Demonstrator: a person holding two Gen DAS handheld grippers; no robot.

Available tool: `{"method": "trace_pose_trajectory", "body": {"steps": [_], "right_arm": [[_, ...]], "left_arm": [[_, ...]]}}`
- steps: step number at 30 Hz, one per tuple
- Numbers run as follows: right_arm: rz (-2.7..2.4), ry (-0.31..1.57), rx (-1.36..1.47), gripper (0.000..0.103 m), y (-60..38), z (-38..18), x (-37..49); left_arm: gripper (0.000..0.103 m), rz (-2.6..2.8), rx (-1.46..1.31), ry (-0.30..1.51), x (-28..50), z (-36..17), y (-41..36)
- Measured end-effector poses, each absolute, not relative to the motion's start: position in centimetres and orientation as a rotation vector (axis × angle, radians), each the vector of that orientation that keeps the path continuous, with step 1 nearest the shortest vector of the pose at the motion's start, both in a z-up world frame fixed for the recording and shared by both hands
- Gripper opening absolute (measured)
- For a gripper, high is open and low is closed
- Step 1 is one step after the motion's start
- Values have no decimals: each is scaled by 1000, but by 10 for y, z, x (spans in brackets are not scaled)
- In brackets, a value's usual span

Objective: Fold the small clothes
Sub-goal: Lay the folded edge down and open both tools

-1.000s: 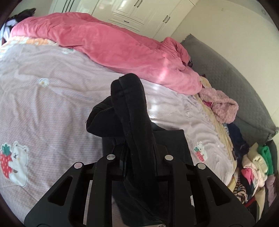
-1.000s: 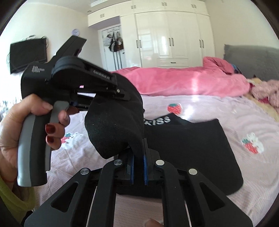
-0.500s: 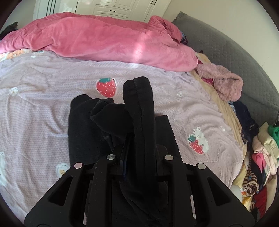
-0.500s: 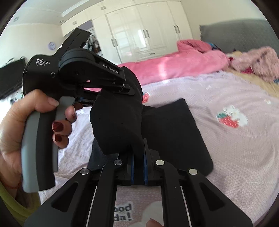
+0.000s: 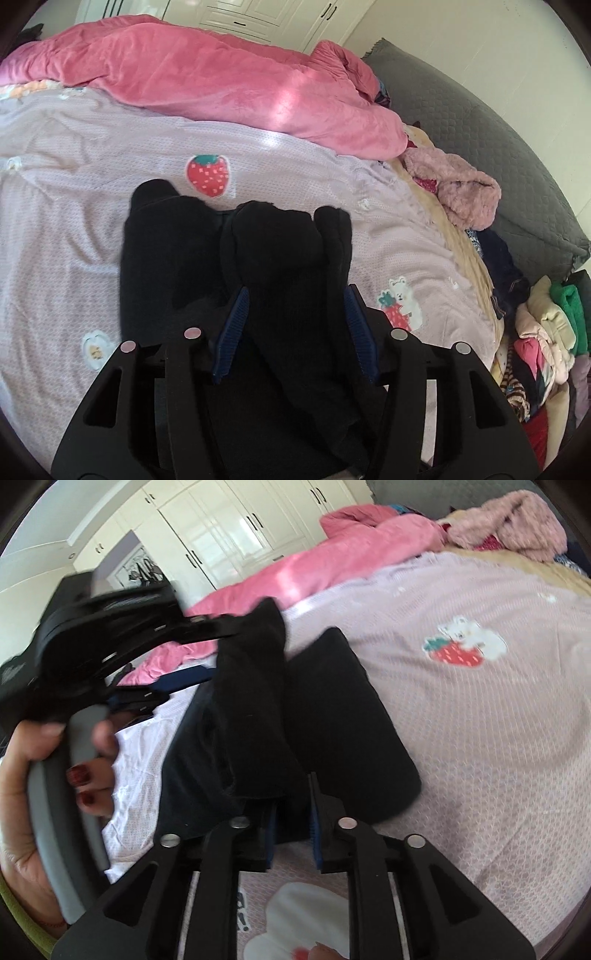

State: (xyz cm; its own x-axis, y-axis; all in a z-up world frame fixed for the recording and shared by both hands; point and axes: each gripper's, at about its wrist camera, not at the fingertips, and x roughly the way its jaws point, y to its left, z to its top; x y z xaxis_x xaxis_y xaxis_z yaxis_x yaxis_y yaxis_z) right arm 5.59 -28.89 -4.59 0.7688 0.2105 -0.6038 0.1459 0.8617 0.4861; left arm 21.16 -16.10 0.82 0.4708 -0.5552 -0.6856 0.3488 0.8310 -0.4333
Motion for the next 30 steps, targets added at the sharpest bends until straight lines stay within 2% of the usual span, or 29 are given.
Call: {"method": "trace_pose_trajectory", "body": {"steps": [9,12,20,22,30], "right_arm": [[0,712,549,20,-289,-50,49],[-14,719,559,21,-292,-51,48],[14,657,632,44,-305,-46,42],[42,644,645,55,-308,-44,43],[86,647,634,60,-316,-39,55]], "left_arm": [[47,-603,-300,870,202,4,-109],[47,-529,-242,878,202,3,-107],[47,-440,-125,918,190,-18,-105],[48,-431,-103,912,185,-21,-102],[54,-415,-5,877,165,-19,-102]]}}
